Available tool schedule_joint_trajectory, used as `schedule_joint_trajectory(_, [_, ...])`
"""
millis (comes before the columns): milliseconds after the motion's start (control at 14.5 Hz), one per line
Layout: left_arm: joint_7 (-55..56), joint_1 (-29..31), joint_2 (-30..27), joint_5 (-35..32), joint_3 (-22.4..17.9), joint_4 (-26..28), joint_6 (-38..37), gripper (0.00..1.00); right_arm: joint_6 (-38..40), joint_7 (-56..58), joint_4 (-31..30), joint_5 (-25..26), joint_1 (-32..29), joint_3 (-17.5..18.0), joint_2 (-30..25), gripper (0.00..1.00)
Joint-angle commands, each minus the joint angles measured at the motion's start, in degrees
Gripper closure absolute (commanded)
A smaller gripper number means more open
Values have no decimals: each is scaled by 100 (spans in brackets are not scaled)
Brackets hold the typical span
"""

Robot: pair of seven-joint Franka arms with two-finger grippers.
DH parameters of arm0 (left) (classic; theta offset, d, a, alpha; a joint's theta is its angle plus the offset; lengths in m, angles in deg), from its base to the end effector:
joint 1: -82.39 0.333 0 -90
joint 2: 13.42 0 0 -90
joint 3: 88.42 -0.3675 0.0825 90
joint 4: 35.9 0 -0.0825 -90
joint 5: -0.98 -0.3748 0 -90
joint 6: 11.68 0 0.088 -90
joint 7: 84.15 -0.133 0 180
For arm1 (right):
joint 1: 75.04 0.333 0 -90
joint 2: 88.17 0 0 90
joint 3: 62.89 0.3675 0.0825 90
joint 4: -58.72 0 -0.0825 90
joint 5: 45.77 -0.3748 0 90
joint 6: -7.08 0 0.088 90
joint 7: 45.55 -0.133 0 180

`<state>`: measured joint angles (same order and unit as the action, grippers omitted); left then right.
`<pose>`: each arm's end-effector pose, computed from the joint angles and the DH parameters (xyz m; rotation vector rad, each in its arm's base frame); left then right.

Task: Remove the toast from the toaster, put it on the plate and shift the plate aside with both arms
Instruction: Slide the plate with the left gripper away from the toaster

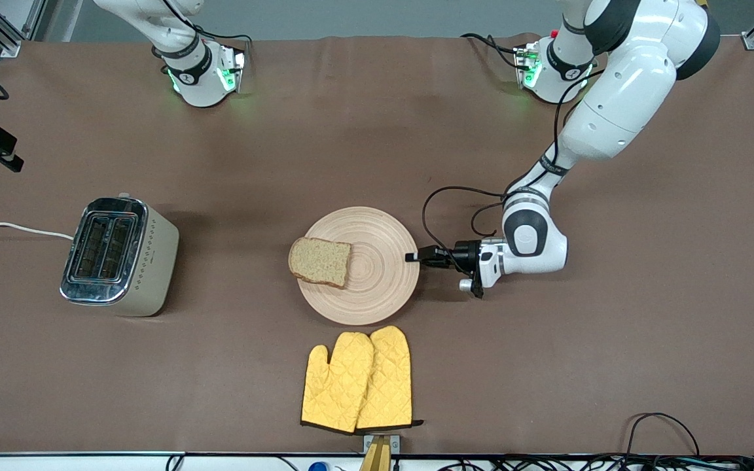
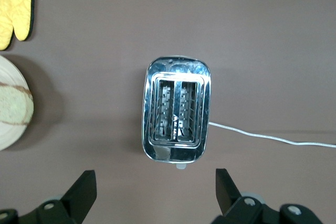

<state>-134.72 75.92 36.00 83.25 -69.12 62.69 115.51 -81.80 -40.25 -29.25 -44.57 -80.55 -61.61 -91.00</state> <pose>0.6089 -0.3227 0.1431 1.9251 -0.0291 -0.0763 0.5256 -0.0413 0.6911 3.1126 0.0274 0.0984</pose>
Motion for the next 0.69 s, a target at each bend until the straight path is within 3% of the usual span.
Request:
schedule_joint_trajectory(0, [160, 216, -361, 18, 48, -24, -106, 100, 230, 50, -9, 29, -30, 13, -7, 0])
schedule_joint_trajectory(276, [1021, 645, -1073, -587, 48, 2, -316, 100, 274, 50, 8, 29, -12, 30, -7, 0])
schedule_joint_trajectory(622, [1322, 1822, -1294, -1651, 48, -165, -1299, 100, 266, 67, 35, 38, -21, 39, -7, 0])
